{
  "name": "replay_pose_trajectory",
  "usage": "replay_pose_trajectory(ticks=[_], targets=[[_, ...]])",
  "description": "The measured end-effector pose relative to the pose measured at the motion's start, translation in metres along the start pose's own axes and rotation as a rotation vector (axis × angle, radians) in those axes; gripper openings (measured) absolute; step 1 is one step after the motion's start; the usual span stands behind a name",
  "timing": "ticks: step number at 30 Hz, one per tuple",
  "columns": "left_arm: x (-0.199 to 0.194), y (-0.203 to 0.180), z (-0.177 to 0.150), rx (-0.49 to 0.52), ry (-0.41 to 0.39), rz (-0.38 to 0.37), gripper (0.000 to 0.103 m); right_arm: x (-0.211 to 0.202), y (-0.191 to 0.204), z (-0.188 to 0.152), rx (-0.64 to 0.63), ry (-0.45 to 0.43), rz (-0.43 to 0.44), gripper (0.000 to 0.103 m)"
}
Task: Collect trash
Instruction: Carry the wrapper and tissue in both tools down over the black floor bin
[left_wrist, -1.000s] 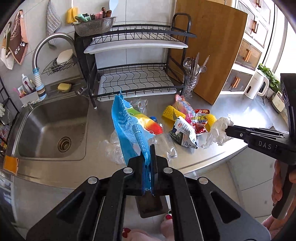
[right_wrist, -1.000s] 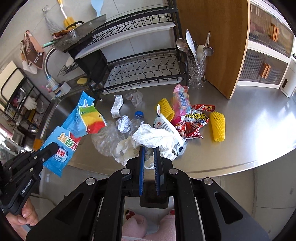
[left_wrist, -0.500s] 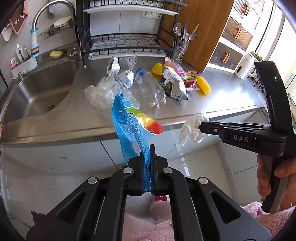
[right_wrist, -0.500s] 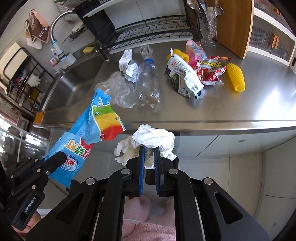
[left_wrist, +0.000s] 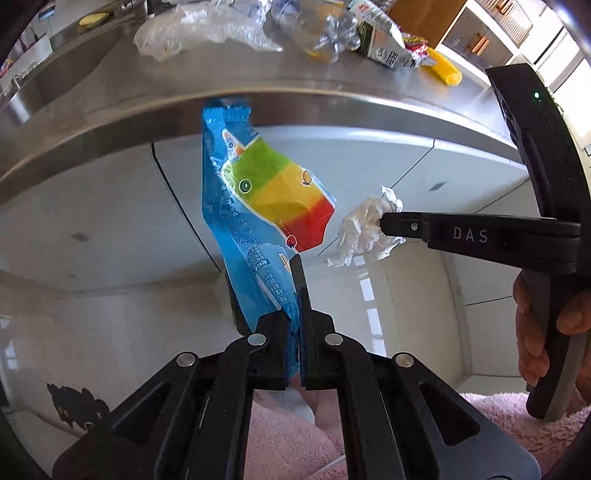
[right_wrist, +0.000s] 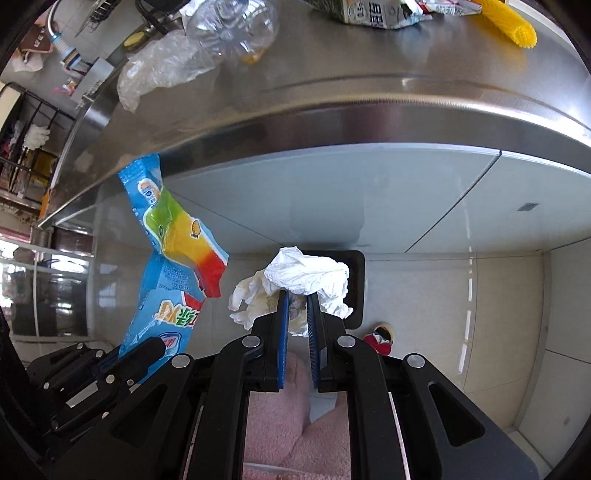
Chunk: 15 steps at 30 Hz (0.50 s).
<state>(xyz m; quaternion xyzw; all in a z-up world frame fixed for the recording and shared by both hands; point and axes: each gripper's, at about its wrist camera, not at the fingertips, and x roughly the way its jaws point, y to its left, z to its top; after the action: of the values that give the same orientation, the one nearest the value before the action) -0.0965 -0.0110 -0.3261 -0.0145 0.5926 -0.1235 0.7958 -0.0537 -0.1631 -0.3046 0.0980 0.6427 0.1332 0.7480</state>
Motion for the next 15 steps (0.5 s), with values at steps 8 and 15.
replay_pose_trajectory(ticks=[8,15], targets=[[0.075,0.021,-0.019,-0.035,0.044,-0.020,0.001,0.071,-0.012,-0.010,0.023,0.037,-0.025,0.011],[0.153,0.051,-0.029,-0.103,0.087,-0.070,0.001,0.143,-0.026,-0.023,0.101,0.045,-0.026,0.011]])
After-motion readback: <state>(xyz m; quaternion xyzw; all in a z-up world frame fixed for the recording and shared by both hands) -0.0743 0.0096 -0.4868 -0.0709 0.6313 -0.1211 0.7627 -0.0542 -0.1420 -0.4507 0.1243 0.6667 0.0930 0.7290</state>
